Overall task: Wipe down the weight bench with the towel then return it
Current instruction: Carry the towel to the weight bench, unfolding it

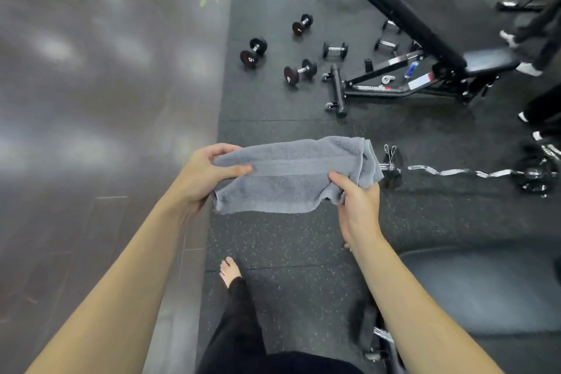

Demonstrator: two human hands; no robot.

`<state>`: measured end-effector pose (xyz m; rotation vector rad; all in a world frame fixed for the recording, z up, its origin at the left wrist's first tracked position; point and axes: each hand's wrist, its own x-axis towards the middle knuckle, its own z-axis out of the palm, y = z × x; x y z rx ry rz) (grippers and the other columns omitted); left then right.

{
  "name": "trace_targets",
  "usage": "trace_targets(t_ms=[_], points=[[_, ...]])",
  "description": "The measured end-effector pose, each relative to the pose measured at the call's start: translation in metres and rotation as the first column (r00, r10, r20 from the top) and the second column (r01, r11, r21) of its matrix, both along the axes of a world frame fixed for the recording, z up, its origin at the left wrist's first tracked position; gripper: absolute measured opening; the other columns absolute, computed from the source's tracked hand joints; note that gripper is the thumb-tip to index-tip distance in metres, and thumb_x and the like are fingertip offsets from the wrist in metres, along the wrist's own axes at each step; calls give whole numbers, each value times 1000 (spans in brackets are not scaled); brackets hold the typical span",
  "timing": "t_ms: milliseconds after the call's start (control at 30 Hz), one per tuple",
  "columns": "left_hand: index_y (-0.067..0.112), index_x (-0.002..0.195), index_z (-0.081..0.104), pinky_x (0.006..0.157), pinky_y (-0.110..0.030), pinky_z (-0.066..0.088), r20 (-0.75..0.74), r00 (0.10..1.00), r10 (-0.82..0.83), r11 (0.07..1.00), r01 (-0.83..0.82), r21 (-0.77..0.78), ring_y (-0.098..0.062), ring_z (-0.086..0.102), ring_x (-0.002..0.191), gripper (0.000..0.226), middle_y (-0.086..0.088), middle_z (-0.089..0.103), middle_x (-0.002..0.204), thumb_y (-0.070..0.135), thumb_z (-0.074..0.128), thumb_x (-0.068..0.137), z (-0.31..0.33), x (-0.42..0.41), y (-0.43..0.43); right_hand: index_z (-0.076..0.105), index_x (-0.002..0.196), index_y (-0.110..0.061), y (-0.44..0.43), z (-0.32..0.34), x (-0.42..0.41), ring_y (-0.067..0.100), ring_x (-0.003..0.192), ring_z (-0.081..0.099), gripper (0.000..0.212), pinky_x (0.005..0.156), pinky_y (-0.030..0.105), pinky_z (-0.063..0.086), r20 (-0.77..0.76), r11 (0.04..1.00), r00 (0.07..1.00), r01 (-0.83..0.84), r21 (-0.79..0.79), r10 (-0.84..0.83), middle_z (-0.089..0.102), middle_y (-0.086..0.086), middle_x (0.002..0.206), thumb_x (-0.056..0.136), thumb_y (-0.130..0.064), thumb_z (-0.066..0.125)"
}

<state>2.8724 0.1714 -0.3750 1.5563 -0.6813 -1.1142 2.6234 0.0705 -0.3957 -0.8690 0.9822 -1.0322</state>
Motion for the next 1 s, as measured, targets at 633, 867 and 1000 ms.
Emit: trace_targets(t_ms=[633,867,1000], points=[[21,100,80,67,-23,59,82,936,-343,938,346,-15,-12,76,84,22,-1,81,96,8,81,82,12,152,-484,62,119,-33,-375,-29,158,11,113,72,48,101,37,55,43,819,819,567,93,-572,77,-11,114,88,2,73],[23,101,79,71,-26,59,113,921,-373,926,377,-11,-15,77,89,20,-2,81,101,16,82,82,23,126,-686,57,131,-32,-576,-35,140,4,111,70,49,95,30,57,-36,789,792,611,61,-610,72,-12,122,90,-9,74],[26,97,79,70,-17,56,208,906,-368,918,390,-76,-6,74,88,23,4,80,98,9,80,81,29,116,-788,64,126,-19,-684,-26,132,6,100,73,42,82,25,59,-130,785,778,619,-14,-615,76,-12,106,89,-1,72]])
